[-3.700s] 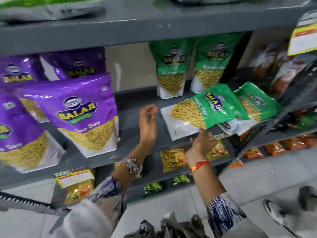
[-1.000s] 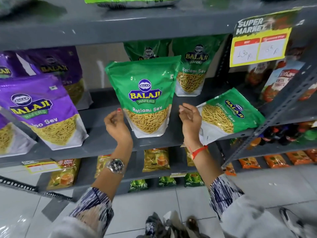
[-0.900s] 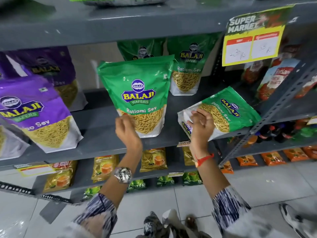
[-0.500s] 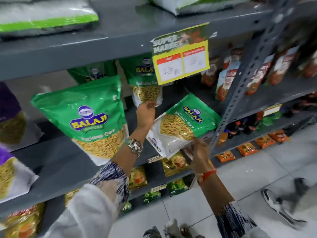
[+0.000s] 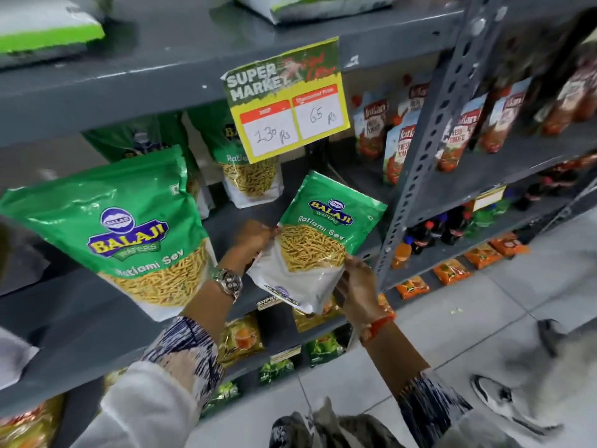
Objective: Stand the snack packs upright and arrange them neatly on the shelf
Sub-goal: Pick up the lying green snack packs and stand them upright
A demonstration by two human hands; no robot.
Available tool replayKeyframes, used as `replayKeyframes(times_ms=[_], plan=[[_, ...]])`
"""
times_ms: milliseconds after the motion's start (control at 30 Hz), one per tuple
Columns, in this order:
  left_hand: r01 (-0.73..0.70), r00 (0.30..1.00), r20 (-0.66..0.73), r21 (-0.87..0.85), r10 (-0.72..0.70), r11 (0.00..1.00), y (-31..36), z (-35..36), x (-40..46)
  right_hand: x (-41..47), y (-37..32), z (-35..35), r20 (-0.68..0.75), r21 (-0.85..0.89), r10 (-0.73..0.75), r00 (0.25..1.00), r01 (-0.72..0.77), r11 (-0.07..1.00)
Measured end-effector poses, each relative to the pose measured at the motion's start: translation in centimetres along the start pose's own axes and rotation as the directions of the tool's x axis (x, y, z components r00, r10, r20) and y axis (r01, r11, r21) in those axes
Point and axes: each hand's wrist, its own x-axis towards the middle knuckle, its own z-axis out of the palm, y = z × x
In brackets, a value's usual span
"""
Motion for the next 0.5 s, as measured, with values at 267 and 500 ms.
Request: replayKeyframes(times_ms=[267, 500], plan=[[0.022, 0.957, -0.275, -0.243, -0.09, 0.97, -3.0, 1.8, -5.4, -1.0, -0.4, -2.0, 0.048, 0.074, -0.027, 0.998, 0.023, 0.997], [-0.121, 0.959, -0.282, -0.478, -0.021, 0.87, -3.5, 0.3, -12.5, -3.8, -1.1, -3.2, 0.176, 0.088, -0.117, 0.977, 0.103, 0.991]])
